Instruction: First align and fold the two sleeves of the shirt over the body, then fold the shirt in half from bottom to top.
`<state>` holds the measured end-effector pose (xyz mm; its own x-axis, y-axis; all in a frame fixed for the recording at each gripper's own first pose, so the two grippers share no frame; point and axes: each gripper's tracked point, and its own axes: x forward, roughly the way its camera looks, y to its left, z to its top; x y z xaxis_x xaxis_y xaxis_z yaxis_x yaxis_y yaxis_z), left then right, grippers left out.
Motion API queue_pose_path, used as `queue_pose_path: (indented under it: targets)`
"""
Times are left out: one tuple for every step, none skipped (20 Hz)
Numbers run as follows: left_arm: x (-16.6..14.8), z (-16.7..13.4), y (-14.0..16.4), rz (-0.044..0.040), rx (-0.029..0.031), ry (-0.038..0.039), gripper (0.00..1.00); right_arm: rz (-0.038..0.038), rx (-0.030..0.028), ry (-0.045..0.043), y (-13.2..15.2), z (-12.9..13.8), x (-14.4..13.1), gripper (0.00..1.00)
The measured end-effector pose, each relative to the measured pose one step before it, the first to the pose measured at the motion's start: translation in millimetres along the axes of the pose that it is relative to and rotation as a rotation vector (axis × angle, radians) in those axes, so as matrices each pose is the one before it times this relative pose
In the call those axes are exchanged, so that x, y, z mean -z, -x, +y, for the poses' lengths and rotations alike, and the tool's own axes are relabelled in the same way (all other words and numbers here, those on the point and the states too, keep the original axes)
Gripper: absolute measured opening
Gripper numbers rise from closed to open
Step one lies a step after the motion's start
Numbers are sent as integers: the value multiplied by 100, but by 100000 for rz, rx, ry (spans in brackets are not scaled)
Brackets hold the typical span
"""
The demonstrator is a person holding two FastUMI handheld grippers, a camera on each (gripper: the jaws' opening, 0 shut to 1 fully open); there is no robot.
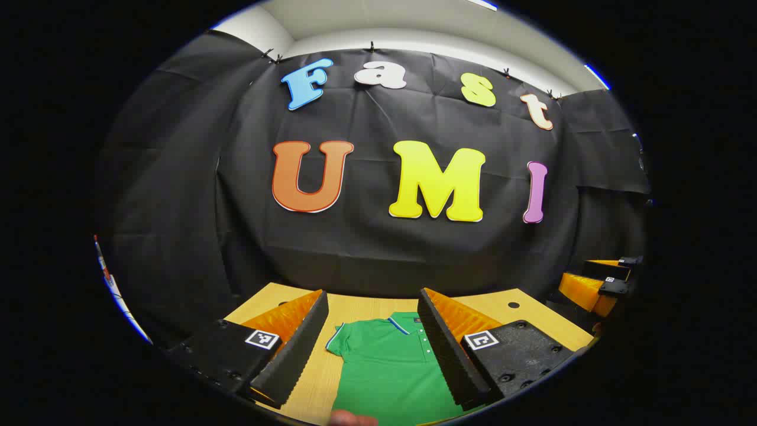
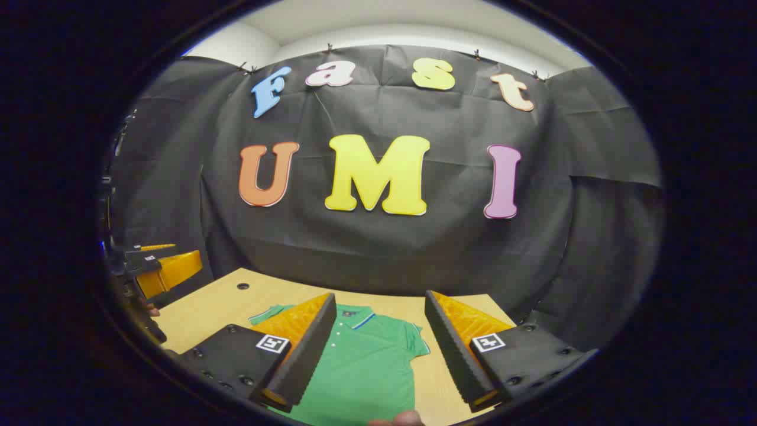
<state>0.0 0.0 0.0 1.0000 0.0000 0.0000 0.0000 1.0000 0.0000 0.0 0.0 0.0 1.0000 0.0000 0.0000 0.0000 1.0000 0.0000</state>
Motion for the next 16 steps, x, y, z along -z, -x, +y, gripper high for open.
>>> queue_pose_path:
  targets:
    - [188, 88, -214, 686, -376, -126, 98, 1150, 62, 204, -422, -195, 216, 94]
    - [168, 168, -233, 469, -672, -112, 98, 1127, 301, -58, -377, -200, 179, 95]
    - [20, 132, -232, 486, -464, 34, 98, 1109, 235, -232, -419, -283, 175, 96]
    - [230, 58, -230, 822, -494, -104, 98, 945, 109, -447, -406, -211, 197, 96]
    - [336, -37, -187, 962, -77, 17, 98, 910, 219, -404, -292, -186, 199, 96]
    - [256, 26, -86, 979, -161, 261, 98, 883, 69, -226, -347, -88, 220, 94]
    - [200, 95, -76, 691, -540, 278, 98, 889, -127, 169, -347, 76, 153, 94]
    - [213, 34, -140, 571, -352, 306, 98, 517, -298, -22, -339, -23, 114, 96]
    - [24, 58, -107, 271, -343, 172, 98, 430, -391, -156, -150, -9, 67, 96]
    - [32, -45, -55, 222, -337, -11, 98, 361, -379, -26, -169, 15, 41, 96]
    - [33, -5, -6, 114, -199, 4, 98, 340, -364, 188, -122, -40, 210, 96]
    - [-2, 34, -39, 60, -131, 3, 98, 330, -173, 173, -127, -62, 120, 94]
    - [142, -49, -15, 129, -204, -146, 98, 289, -218, -135, -112, -30, -22, 94]
    - [-20, 38, 113, 108, -292, -274, 98, 274, 23, -92, 13, -49, 6, 94]
    - [-109, -15, -65, 55, -49, -37, 98, 338, 177, -7, -41, -242, 201, 96]
    - [-65, -83, 63, -94, 136, 214, 98, 275, 260, -86, 102, -223, 174, 94]
